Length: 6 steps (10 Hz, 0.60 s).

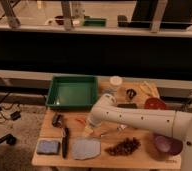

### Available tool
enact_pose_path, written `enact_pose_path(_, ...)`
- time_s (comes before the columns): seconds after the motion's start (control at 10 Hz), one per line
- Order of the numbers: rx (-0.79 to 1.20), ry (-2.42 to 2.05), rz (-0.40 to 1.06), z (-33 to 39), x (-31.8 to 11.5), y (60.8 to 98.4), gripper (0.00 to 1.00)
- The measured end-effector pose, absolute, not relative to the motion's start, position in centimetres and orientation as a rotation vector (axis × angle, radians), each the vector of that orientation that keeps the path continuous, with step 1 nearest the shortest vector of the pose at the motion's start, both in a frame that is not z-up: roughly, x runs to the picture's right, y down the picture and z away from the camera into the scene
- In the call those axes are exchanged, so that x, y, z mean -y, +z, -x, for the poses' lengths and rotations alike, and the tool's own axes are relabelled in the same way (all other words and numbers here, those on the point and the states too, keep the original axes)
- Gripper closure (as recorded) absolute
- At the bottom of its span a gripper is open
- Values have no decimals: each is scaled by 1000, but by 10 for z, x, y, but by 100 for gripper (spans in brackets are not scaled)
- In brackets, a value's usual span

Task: Place pepper in table surface

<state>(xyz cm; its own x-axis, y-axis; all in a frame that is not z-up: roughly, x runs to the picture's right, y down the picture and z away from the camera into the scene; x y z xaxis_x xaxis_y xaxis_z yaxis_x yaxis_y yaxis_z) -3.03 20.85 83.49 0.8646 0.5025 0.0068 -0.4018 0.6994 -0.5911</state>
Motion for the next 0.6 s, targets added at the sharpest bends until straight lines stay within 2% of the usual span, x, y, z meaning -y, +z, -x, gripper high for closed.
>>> enact_pose_path(0.1,172,508,616,29,-209,836,24)
enact_pose_path(0.3,169,509,614,28,-209,839,41)
enact_pose_path(0.6,167,508,615,26,-211,841,44)
